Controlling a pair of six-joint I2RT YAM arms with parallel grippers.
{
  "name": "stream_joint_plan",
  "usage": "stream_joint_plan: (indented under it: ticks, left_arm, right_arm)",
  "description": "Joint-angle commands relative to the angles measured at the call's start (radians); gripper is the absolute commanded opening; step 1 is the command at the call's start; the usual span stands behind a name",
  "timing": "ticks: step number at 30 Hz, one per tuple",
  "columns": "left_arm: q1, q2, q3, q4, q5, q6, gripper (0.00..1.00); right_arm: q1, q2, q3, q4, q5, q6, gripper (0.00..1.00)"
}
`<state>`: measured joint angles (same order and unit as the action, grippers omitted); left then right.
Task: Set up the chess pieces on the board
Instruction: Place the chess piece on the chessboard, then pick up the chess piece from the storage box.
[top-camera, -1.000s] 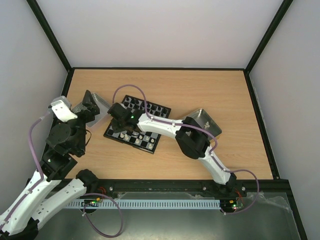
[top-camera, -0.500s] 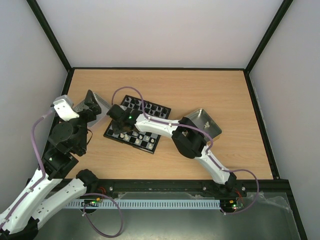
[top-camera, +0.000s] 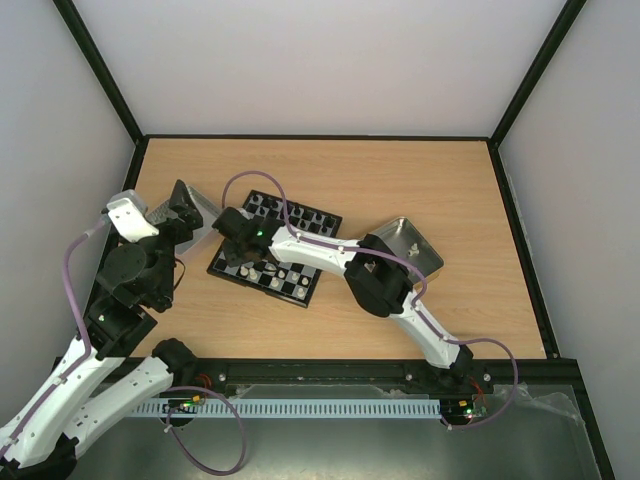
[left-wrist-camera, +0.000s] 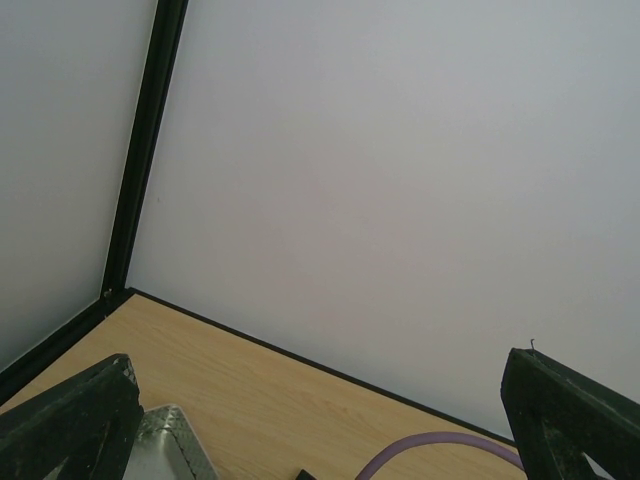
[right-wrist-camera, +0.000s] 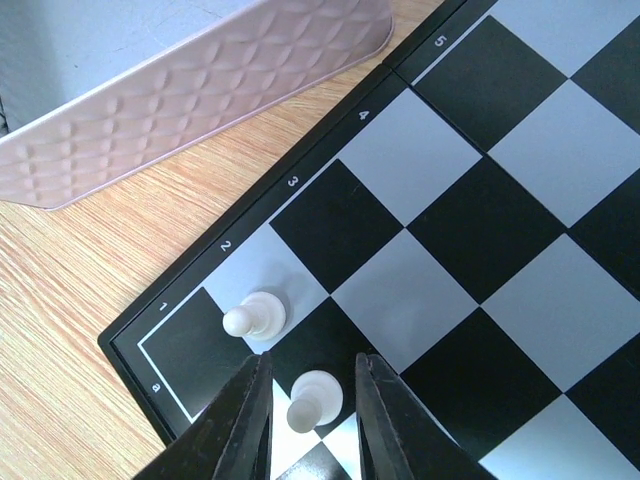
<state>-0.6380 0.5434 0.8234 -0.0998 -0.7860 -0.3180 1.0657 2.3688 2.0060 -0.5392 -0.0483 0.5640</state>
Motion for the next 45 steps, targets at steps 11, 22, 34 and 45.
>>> stream_joint_plan:
  ticks: [11,22,34,45]
  left_arm:
    - [0.006,-0.004,-0.004,-0.022,0.003,-0.017,0.99]
    - [0.008,0.016,-0.018,-0.007,0.032,-0.04,1.0]
    - [0.008,0.063,-0.02,0.02,0.068,-0.059,0.99]
    - [0.011,0.075,-0.017,0.02,0.062,-0.047,1.0]
  right_arm:
    - [-0.089,-0.322,-0.234,0.108,0.097,0.066,0.27]
    - [-0.325,-0.826,-0.787,0.114,0.325,0.173,0.29]
    - [-0.64,-1.012,-1.151,0.146,0.255,0.25,0.32]
    - [-0.754,-0.879,-1.196,0.227,0.251,0.195,0.25]
